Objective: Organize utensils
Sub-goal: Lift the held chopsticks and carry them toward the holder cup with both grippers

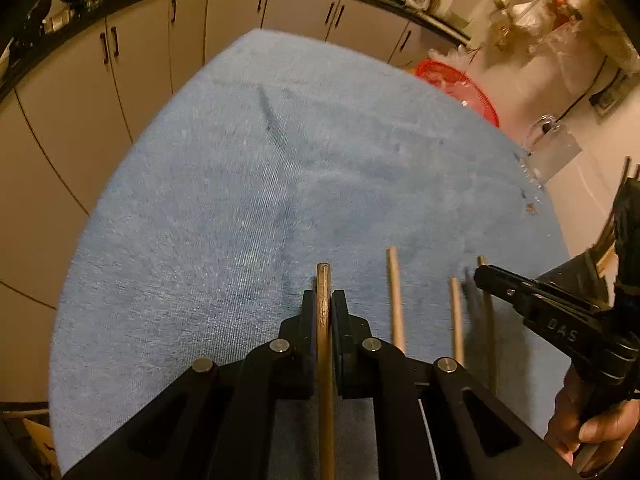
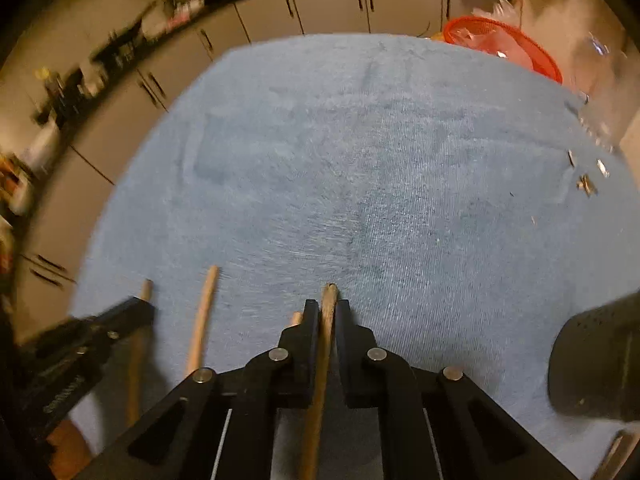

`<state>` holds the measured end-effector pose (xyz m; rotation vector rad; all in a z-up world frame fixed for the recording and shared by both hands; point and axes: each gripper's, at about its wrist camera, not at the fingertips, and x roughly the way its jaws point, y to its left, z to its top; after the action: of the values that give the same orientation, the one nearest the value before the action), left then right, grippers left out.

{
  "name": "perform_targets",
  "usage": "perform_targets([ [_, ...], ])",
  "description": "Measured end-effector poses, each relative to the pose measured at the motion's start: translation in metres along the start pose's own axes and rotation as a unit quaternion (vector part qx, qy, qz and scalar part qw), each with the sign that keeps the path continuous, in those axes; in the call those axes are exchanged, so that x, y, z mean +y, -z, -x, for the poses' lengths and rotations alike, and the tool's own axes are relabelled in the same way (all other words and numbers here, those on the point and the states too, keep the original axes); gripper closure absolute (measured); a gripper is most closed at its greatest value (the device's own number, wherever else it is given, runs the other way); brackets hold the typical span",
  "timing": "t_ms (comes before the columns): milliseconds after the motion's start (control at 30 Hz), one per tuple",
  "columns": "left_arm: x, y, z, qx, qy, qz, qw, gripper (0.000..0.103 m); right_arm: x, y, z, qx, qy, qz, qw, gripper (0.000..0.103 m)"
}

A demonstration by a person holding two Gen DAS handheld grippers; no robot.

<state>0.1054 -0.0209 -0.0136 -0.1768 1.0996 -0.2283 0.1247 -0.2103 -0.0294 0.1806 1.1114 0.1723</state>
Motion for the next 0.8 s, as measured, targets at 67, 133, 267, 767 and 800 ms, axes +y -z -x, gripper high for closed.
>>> perform_targets([
  [67,-0.004,0.0,0.014,-0.015,0.004,-0.002,0.9999,0.096,0.0,0.003,0.021,-0.03,-0.016,-0.002,0.999,0.095],
  [133,-0.011,-0.001,0.032,-0.034,0.007,-0.008,0.9994,0.096,0.001,0.009,0.051,-0.068,-0.032,-0.001,0.997,0.095],
  [267,-0.028,0.002,0.075,-0.08,0.014,-0.024,0.9964,0.096,0.005,0.023,0.113,-0.16,-0.052,0.011,0.986,0.095],
  [767,-0.066,0.022,0.158,-0.161,0.036,-0.066,0.9841,0.096,0.009,0.082,0.217,-0.301,-0.064,0.023,0.951,0.095],
  [800,-0.066,0.022,0.159,-0.162,0.035,-0.066,0.984,0.096,0.009,0.083,0.218,-0.303,-0.066,0.023,0.951,0.095],
])
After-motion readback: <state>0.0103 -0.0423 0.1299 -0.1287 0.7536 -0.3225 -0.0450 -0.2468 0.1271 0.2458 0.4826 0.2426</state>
